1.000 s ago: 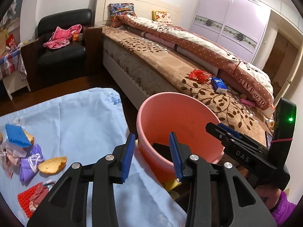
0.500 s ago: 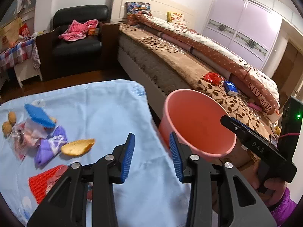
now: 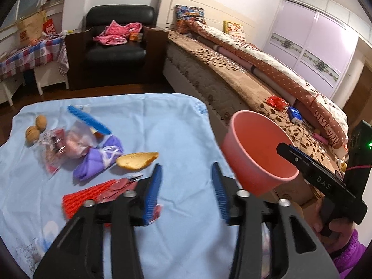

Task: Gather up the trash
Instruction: 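Move both grippers back toward the red mesh sleeve on the tablecloth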

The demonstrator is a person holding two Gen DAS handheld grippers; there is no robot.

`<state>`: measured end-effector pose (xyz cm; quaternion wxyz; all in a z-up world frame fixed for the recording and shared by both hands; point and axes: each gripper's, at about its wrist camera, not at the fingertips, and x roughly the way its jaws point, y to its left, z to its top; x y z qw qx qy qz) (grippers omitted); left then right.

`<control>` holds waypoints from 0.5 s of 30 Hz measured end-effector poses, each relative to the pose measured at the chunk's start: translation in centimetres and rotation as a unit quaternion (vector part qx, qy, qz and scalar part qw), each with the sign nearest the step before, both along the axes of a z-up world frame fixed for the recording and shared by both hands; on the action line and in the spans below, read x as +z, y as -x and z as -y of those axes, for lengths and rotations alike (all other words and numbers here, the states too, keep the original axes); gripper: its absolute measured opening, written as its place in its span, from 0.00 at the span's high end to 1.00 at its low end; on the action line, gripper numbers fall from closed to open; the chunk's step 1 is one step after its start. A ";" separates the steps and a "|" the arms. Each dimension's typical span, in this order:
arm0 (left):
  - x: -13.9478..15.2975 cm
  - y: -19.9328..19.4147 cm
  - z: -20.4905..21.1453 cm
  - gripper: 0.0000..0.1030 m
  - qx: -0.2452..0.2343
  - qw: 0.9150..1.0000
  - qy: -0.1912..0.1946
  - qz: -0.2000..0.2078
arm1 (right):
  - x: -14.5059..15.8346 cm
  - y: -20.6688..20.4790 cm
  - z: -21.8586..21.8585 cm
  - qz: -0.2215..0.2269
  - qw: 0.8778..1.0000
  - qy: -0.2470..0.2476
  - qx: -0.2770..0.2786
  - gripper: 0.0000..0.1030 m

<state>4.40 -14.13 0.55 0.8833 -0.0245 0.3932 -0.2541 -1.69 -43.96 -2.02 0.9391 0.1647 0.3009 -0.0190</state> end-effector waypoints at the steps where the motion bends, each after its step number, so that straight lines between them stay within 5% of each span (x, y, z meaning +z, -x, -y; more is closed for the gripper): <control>1: 0.0 0.1 -0.4 0.51 0.006 1.000 0.001 0.000 | 0.0 0.0 -0.6 -0.001 1.000 0.002 0.007 0.59; 15: -1.3 0.6 -5.1 0.51 0.056 0.998 -0.001 -0.018 | -1.2 -0.1 -5.2 -0.021 0.997 0.019 0.066 0.59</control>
